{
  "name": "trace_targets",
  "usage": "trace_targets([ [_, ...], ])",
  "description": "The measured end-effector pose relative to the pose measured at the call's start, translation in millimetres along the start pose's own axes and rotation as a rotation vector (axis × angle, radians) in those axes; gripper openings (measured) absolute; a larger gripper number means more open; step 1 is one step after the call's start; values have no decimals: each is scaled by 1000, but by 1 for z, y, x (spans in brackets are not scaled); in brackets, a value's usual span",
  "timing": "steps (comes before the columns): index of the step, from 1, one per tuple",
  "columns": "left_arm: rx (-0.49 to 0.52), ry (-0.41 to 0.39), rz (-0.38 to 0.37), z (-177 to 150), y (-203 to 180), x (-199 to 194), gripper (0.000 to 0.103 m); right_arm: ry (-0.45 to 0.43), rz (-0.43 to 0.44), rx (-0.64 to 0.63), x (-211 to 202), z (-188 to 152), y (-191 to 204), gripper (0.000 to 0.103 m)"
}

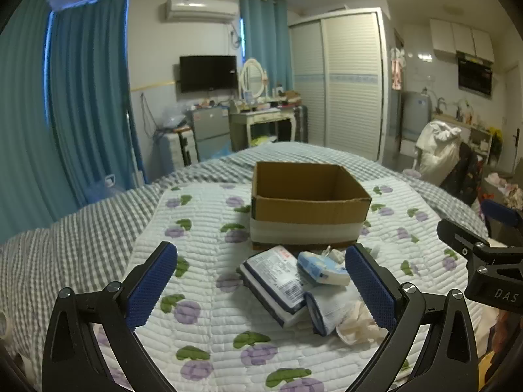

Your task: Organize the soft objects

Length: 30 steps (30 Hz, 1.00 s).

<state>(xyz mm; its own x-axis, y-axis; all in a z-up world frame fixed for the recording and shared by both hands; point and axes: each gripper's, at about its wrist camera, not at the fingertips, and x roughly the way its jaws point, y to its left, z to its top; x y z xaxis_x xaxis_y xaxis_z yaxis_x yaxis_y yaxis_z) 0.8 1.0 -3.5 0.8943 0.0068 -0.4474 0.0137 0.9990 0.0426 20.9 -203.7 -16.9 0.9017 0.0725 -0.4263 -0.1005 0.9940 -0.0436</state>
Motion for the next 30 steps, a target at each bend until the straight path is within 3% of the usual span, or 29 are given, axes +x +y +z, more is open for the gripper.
trace_targets([
  [30,-4,3,4,-1,2,2,103,5,1,0,2,-1,1,103],
])
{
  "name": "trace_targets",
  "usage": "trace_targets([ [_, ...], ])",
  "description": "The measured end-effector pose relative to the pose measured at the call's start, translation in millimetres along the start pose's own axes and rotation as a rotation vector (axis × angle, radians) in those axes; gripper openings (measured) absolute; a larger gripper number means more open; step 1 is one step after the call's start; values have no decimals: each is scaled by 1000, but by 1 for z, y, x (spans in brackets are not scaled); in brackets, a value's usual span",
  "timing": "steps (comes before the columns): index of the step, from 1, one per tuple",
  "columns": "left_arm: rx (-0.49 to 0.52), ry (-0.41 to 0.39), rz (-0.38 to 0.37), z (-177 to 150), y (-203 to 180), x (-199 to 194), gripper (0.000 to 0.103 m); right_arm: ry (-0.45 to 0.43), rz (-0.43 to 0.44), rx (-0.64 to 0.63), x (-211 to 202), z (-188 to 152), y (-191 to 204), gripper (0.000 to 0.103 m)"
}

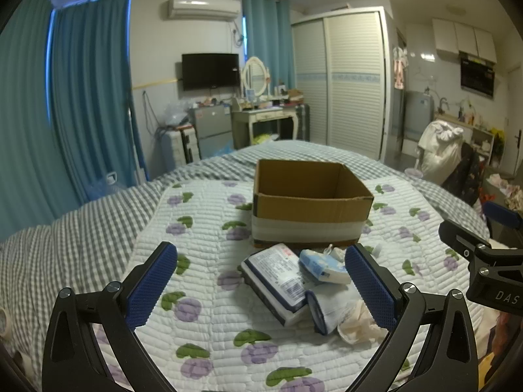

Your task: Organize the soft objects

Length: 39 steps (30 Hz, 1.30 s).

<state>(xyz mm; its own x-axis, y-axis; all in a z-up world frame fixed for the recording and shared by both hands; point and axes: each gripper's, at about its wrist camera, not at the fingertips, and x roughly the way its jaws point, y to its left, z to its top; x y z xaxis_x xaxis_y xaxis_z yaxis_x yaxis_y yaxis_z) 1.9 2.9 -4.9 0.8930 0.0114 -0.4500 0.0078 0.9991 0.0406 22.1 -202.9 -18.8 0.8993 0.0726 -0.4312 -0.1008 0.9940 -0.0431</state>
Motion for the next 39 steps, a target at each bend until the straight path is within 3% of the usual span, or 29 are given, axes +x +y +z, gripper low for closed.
trace_targets([
  [39,-8,8,-8,-4,-5,-2,103,6,3,0,-1,2,2,103],
])
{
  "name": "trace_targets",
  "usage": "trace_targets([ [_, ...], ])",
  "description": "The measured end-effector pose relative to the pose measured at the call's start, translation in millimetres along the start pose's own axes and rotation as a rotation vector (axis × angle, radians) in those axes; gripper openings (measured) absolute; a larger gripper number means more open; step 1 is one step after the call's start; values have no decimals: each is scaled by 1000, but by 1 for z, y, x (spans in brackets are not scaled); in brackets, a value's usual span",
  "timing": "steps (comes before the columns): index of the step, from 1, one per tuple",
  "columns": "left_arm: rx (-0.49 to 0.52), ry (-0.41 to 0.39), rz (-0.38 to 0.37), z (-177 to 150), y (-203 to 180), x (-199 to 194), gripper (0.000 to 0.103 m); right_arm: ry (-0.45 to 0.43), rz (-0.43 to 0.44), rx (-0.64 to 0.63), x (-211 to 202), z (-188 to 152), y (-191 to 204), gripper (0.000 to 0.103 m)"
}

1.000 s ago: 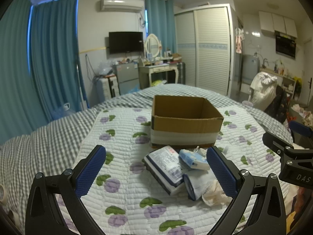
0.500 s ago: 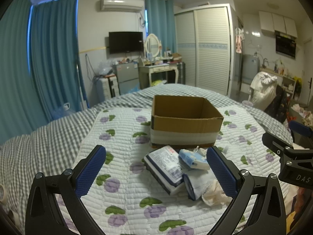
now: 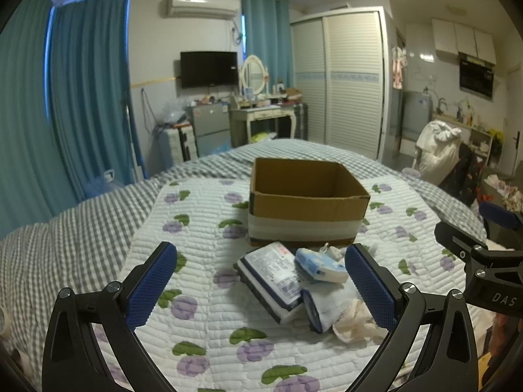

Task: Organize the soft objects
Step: 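Grasp the white plush toy with the right gripper while the left gripper grasps the cream lace cloth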

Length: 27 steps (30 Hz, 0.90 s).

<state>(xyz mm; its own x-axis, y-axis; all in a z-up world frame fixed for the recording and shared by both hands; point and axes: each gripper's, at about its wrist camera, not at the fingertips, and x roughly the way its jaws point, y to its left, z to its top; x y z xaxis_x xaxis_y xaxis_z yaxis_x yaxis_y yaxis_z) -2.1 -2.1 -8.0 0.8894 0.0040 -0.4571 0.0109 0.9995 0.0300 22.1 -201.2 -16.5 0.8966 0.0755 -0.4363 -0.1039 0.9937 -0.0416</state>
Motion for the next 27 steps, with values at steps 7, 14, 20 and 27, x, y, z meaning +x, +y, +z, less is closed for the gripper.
trace_targets([
  [7,-12,16,8,-1,2,-3,103,37,-11,3,-1,-9,-6,103],
  [14,-10,106,23,-24,2,14,103,162,-2,-44,22,-35,2,103],
  [20,-4,193,31,-48,-4,37,103,317,-26,-73,65,-70,5,86],
  [27,38,256,9,-66,-23,54,103,425,51,17,101,-94,0,75],
])
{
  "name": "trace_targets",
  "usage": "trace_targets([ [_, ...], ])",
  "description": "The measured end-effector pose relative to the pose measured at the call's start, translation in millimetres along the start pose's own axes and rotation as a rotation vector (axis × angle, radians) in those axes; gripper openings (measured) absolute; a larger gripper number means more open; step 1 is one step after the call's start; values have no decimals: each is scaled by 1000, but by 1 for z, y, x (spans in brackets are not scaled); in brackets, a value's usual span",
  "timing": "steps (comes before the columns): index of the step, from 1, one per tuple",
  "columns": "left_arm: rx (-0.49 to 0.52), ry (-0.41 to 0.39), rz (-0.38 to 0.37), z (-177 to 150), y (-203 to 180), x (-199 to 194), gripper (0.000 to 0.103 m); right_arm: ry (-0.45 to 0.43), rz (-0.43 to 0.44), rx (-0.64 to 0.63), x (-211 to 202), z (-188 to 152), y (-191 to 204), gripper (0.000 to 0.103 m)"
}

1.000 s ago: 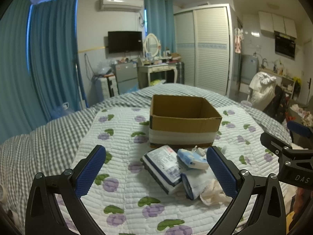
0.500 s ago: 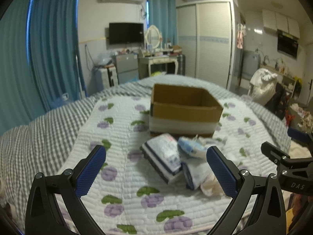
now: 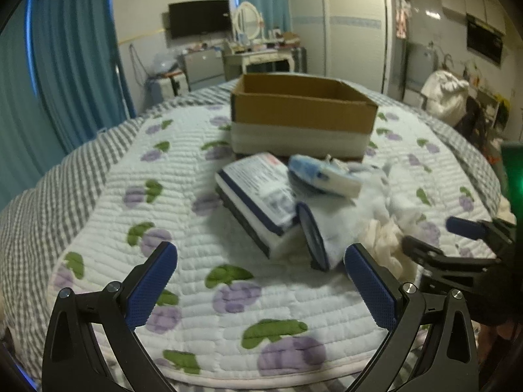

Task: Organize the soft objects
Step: 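Grasp the white plush toy with the right gripper while the left gripper grasps the cream lace cloth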

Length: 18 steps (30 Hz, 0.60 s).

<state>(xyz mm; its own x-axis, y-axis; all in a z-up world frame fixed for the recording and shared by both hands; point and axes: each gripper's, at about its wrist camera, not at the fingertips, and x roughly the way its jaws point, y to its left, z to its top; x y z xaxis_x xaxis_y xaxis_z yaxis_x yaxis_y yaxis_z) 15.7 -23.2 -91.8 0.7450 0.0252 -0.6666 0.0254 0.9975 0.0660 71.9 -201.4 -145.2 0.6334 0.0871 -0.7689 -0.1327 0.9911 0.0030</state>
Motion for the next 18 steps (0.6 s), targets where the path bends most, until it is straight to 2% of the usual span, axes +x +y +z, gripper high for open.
trace_targets([
  [3,9,5,0,0,-5,2,103,26,65,23,14,1,-1,61],
  [5,-5,6,-4,1,-4,1,103,53,136,42,17,2,-1,37],
  [6,-13,9,-10,2,-4,0,103,56,160,47,14,1,-2,37],
  [11,-50,27,-53,3,-12,-5,103,-1,161,62,-18,4,-16,37],
  [15,-34,48,-86,1,-33,-7,103,-53,100,66,-42,15,-31,37],
  [18,1,71,-94,2,-54,-2,103,-68,95,91,-51,21,-42,37],
])
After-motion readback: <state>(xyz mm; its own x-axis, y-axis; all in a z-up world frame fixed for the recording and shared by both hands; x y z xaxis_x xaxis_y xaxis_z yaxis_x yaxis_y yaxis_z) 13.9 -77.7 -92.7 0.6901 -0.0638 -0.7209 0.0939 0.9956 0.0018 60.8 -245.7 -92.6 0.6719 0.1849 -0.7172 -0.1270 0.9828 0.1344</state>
